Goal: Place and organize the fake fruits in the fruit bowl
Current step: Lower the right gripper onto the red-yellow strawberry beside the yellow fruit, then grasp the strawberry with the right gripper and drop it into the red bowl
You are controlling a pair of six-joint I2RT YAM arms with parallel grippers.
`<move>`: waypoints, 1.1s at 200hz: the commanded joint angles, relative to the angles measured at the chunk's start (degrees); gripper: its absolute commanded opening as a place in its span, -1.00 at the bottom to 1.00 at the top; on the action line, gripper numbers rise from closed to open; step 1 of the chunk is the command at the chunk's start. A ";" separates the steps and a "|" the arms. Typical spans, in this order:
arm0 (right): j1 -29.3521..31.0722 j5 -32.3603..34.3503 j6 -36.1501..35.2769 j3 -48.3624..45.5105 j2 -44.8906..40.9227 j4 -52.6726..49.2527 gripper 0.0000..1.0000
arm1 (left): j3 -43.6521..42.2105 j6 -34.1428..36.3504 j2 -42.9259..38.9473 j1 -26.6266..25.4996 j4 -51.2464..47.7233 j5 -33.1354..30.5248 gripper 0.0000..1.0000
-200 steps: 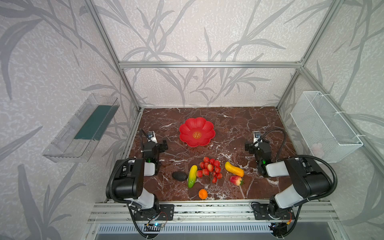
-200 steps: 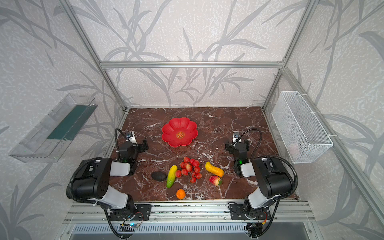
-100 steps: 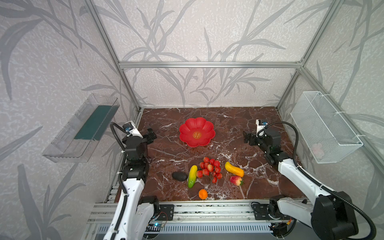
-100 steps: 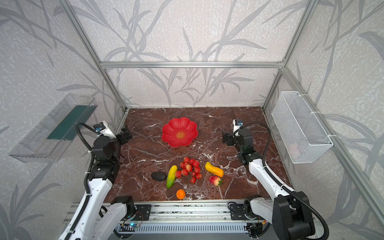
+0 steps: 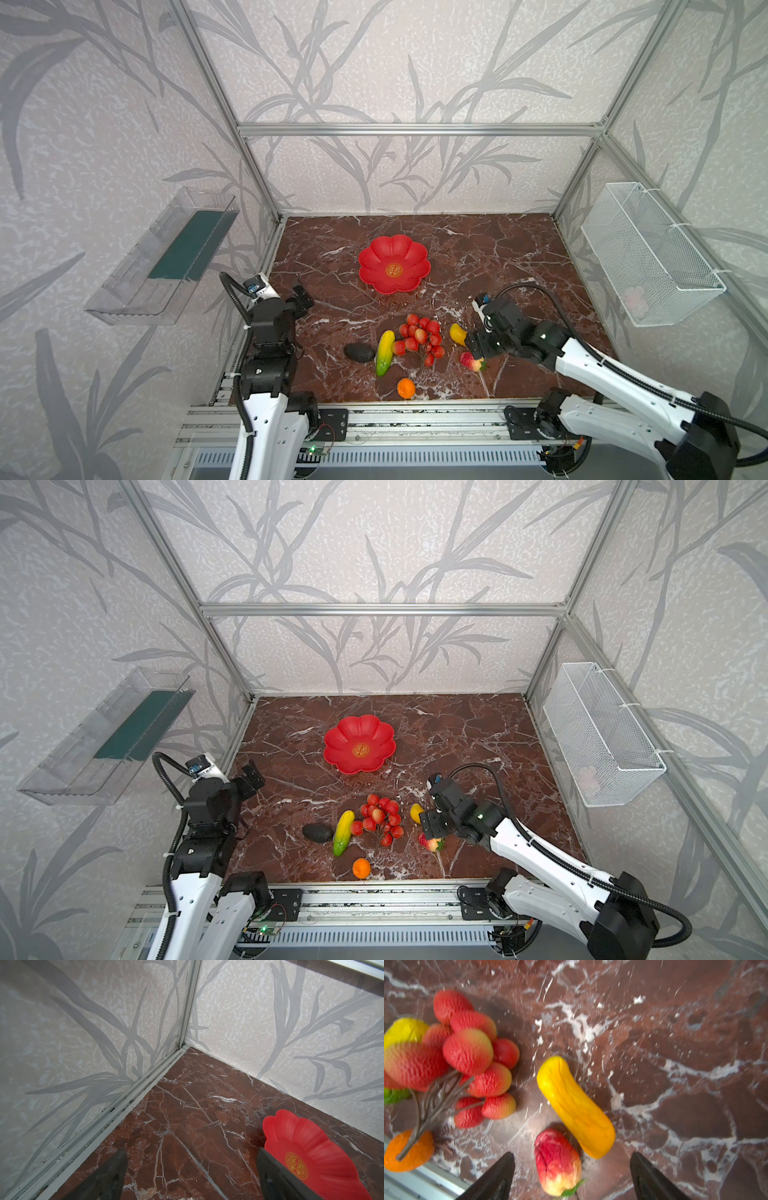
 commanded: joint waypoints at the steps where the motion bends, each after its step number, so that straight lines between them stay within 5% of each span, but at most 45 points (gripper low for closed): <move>1: 5.37 4.04 12.62 -2.66 -3.64 -8.38 0.71 | 1.32 -0.86 0.60 0.21 -0.79 1.07 0.92; 114: 7.74 -0.09 17.51 -9.24 3.35 9.66 0.59 | -0.26 -1.40 -3.54 0.20 -0.37 0.13 0.93; 149: 7.79 -1.61 18.10 -10.52 6.20 11.49 0.30 | -0.30 -1.35 -4.08 0.19 -0.64 -1.02 0.93; 196: 8.65 -1.32 18.20 -9.56 3.10 9.84 -0.34 | -0.70 -1.59 -5.05 0.19 -0.19 -1.28 0.93; 220: 9.49 0.15 15.80 -4.32 -0.20 6.57 -0.46 | -0.63 -1.62 -5.12 0.19 -0.20 -1.30 0.93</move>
